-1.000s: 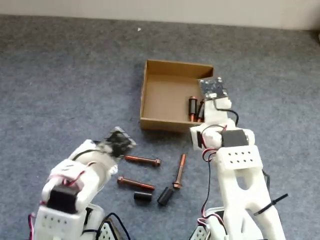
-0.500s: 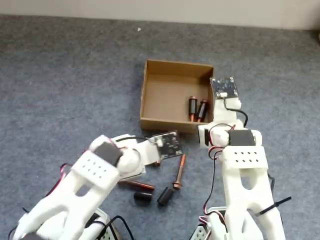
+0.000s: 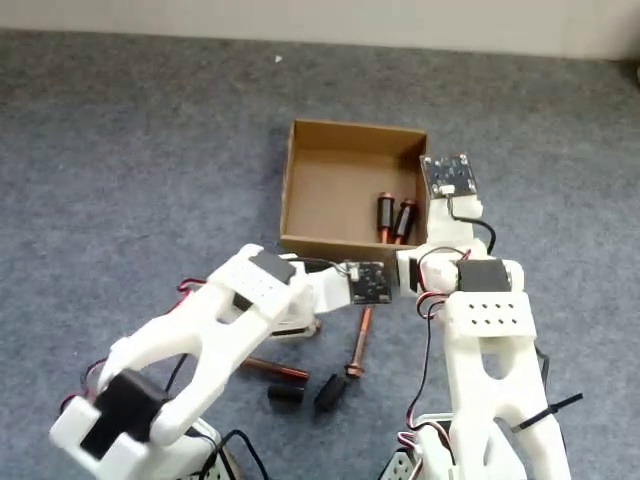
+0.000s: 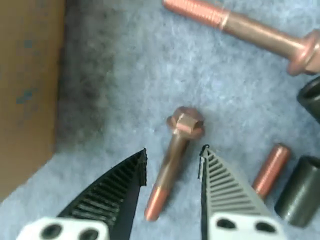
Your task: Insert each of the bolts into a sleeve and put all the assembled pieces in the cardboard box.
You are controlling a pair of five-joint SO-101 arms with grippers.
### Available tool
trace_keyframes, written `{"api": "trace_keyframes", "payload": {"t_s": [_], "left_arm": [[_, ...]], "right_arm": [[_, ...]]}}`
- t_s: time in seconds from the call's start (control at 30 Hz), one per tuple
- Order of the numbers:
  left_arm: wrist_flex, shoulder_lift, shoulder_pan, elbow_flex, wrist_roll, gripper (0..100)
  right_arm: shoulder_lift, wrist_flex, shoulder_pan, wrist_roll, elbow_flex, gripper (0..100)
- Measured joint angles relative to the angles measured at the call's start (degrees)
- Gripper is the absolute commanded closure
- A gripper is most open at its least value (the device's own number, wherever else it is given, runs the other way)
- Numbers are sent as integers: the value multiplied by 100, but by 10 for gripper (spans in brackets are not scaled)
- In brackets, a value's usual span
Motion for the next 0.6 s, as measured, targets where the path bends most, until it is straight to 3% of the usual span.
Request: {"api": "trace_keyframes", "payload": {"t_s": [0.4, 0.6], "left_arm": [[-185, 527, 299, -97, -18, 986], [-185, 527, 299, -97, -18, 995]], "right_arm": [[0, 0, 35, 0, 0, 993], [0, 0, 35, 0, 0, 993]]}}
